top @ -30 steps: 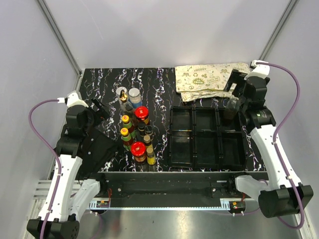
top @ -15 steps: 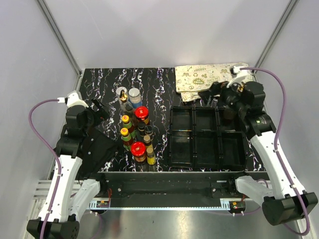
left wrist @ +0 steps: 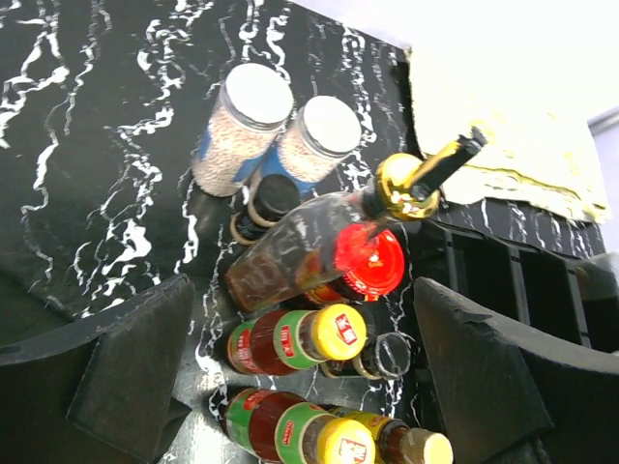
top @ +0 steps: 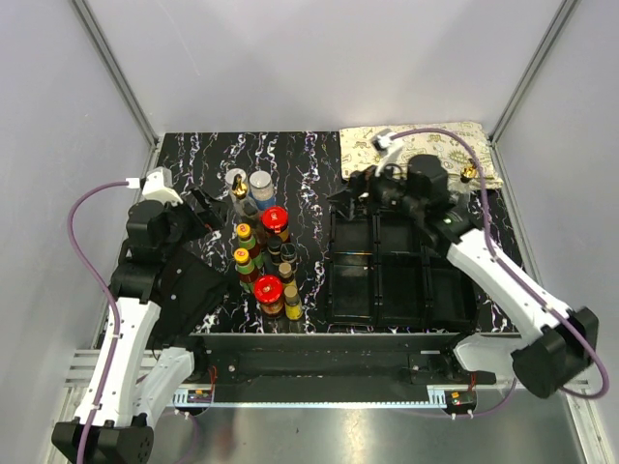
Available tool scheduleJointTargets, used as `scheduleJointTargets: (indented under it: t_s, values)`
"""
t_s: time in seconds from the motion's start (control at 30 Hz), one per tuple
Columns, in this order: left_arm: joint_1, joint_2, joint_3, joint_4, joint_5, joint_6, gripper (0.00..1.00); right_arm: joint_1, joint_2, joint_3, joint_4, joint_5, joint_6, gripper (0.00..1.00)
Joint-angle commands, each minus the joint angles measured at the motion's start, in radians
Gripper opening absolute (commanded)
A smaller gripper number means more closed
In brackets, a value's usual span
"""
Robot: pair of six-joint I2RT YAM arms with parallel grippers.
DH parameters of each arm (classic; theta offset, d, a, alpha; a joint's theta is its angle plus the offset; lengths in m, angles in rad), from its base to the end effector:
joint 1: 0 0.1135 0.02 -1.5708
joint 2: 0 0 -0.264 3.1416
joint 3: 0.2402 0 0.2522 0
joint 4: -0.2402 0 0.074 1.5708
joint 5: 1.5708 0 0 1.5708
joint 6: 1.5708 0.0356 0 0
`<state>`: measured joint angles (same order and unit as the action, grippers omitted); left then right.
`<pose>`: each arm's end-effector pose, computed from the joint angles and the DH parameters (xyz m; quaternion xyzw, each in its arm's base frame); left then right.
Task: Organize the condiment bottles
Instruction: Pick up the bottle from the center of the board.
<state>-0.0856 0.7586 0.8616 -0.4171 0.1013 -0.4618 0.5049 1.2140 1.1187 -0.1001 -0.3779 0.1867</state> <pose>0.1690 -0.0181 0.3462 -0.1218 0.7993 -0.1981 0.5541 0.2408 0.1481 0.3765 -0.2380 0.7305 0.3479 0.5374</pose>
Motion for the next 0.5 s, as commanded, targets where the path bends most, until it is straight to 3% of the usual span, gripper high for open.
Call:
scheduleJointTargets:
  t_s: [0.0, 0.47]
  values:
    - [-0.002, -0.004, 0.02, 0.043, 0.04, 0.029, 0.99, 0.105, 0.129, 0.122, 0.083, 0.056, -0.049, 0.99]
    - [-0.003, -0.024, 0.051, -0.052, -0.129, 0.023, 0.99, 0.314, 0.587, 0.395, 0.391, 0.114, -0.139, 0.96]
